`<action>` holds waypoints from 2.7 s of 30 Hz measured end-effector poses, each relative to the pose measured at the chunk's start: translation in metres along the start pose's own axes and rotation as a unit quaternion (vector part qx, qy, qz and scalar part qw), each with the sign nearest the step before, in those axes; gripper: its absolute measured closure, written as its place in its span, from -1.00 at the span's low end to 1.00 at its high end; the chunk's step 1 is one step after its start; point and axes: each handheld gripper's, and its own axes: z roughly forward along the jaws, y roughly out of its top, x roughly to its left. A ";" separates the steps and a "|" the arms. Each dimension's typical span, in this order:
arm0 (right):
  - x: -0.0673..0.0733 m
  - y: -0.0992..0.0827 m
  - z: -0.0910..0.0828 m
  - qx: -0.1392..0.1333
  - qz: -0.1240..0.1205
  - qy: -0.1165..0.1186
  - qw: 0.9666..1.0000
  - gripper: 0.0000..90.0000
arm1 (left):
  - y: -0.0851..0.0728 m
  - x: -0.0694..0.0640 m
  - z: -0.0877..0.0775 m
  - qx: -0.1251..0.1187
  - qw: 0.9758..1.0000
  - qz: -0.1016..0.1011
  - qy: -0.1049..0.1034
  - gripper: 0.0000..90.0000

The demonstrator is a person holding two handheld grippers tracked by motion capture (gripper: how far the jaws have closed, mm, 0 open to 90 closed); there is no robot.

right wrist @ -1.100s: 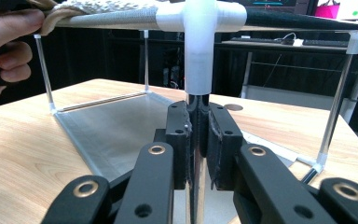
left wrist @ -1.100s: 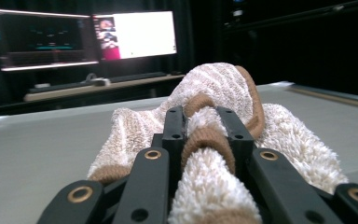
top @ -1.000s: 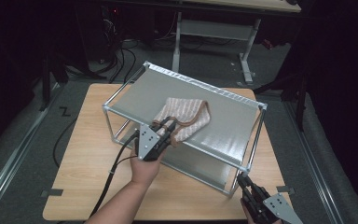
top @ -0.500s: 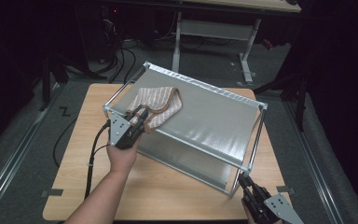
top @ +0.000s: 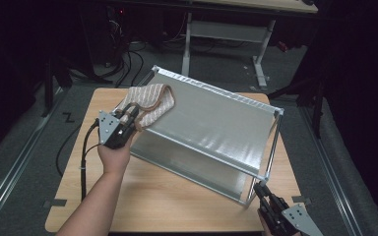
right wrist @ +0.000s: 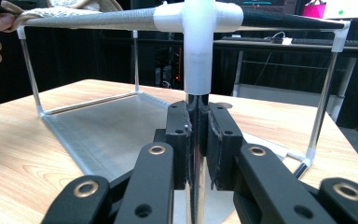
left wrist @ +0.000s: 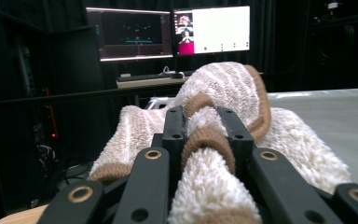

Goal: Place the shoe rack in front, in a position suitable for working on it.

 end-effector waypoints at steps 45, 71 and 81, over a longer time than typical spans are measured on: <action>0.004 0.000 0.001 -0.002 0.003 0.005 1.000 0.80 | 0.010 -0.218 -0.011 -0.020 0.975 -0.019 -0.220 0.68; 0.005 0.001 0.004 0.002 -0.002 0.006 1.000 0.80 | 0.004 -0.209 -0.048 -0.048 0.967 -0.014 -0.248 0.69; -0.004 0.001 0.004 0.001 0.007 -0.013 1.000 0.80 | 0.000 -0.139 -0.062 -0.052 0.982 -0.018 -0.179 0.69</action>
